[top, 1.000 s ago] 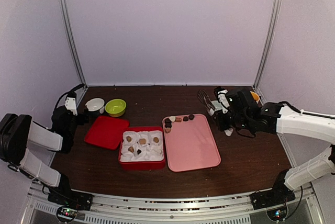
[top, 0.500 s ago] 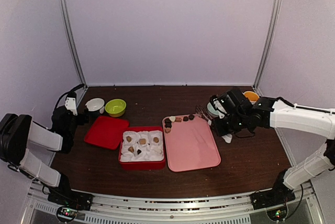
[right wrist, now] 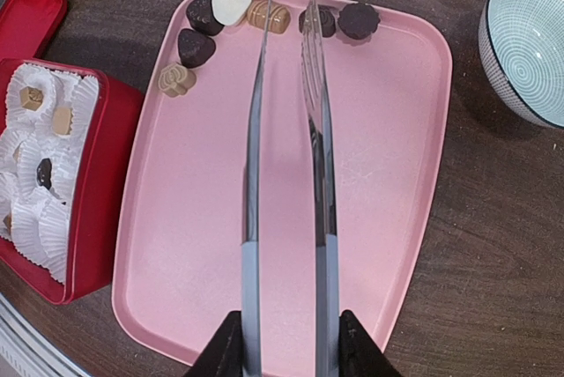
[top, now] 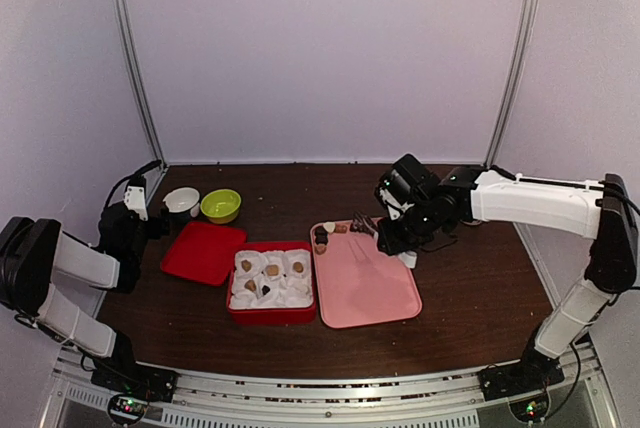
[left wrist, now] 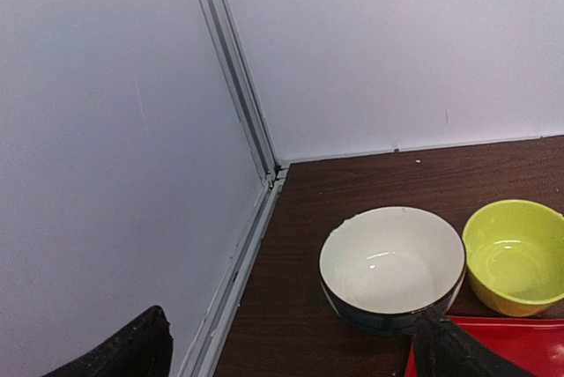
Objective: Pack the chocolate
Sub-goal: Pick up the fake chocolate from the plate.
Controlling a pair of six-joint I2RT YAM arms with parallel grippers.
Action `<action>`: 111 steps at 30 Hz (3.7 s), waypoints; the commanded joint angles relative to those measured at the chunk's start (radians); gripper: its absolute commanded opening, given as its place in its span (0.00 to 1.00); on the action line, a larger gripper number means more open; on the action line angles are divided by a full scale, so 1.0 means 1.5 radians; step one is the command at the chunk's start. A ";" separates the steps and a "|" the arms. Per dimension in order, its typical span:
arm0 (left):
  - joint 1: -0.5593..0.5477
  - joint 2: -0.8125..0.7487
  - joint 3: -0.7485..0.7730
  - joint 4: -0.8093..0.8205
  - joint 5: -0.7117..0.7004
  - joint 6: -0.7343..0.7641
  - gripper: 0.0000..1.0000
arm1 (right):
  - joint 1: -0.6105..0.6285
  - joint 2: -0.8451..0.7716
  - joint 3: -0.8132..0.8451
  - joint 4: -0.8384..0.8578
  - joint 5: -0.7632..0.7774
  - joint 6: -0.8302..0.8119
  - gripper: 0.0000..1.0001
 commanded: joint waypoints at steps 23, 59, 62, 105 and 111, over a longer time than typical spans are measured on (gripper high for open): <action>0.004 0.006 -0.001 0.035 0.007 -0.005 0.98 | 0.001 0.074 0.134 -0.067 0.004 0.114 0.30; 0.003 0.006 0.001 0.033 0.009 -0.006 0.98 | -0.046 0.157 0.208 -0.130 0.002 0.186 0.32; 0.004 0.006 0.001 0.034 0.008 -0.006 0.98 | -0.058 0.160 0.208 -0.127 -0.005 0.186 0.33; 0.003 0.006 0.001 0.034 0.009 -0.006 0.98 | -0.060 0.285 0.351 -0.236 0.009 0.120 0.36; 0.004 0.005 0.001 0.034 0.009 -0.006 0.98 | -0.060 0.287 0.355 -0.271 0.035 0.120 0.33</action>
